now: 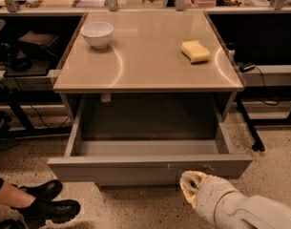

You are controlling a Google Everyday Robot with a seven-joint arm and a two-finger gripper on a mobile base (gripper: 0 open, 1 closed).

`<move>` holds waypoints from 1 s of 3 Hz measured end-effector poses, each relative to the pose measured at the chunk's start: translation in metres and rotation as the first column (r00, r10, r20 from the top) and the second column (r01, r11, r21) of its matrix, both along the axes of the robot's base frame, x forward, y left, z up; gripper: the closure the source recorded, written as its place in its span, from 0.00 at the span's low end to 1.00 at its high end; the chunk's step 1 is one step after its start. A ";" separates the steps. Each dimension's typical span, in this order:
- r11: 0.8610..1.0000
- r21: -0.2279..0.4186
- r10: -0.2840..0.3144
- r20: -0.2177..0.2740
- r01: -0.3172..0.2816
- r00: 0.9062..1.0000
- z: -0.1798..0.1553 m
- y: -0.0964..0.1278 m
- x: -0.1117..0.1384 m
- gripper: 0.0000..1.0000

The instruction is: Open top drawer

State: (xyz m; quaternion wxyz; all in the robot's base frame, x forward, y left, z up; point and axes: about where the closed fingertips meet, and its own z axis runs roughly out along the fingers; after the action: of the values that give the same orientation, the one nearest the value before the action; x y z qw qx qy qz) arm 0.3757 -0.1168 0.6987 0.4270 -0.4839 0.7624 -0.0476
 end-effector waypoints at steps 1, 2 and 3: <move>1.000 0.000 0.000 0.000 0.000 1.000 0.000 0.000 0.000 1.00; 1.000 0.000 0.000 0.000 0.000 1.000 0.000 0.000 0.000 0.81; 1.000 0.000 0.000 0.000 0.000 1.000 0.000 0.000 0.000 0.58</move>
Offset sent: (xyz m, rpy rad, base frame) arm 0.0000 0.0000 0.0000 0.0000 0.0000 0.0000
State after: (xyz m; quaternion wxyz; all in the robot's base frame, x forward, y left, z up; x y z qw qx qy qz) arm 0.3757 -0.1167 0.6987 0.4270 -0.4839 0.7624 -0.0476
